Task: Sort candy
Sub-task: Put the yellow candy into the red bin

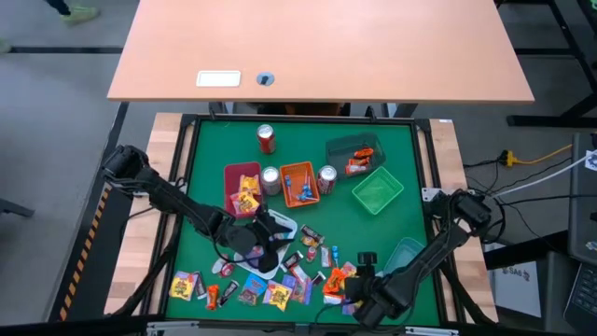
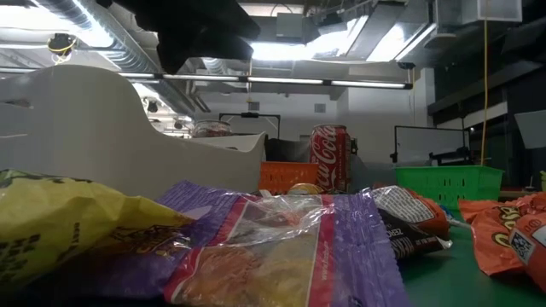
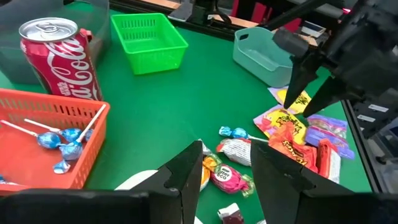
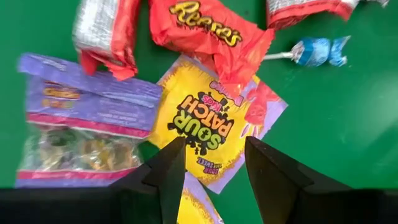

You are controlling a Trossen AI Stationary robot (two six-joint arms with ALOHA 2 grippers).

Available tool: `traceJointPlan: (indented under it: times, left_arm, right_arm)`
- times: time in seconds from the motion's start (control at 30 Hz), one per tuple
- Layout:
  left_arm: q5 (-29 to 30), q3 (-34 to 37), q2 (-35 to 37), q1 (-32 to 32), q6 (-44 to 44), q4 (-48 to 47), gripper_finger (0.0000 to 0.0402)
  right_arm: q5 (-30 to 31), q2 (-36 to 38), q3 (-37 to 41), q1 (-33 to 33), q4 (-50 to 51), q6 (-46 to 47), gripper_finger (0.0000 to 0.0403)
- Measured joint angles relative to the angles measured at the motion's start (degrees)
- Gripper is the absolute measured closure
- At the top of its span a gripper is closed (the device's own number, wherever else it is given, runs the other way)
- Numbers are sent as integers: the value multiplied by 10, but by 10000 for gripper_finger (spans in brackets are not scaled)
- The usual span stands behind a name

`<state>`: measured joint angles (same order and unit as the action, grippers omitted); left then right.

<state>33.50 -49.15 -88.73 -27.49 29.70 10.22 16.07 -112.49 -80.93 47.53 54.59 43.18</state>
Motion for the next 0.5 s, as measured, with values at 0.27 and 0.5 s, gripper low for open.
traceJointPlan:
  times: [0.27,0.5]
  left_arm:
    - [0,0,0,0,2,0,276]
    - [0,0,0,0,2,0,276]
  right_arm:
    - [-22,-37,0,-19,-2,-4,237]
    - [-62,-45,-2,-47,-5,-30,237]
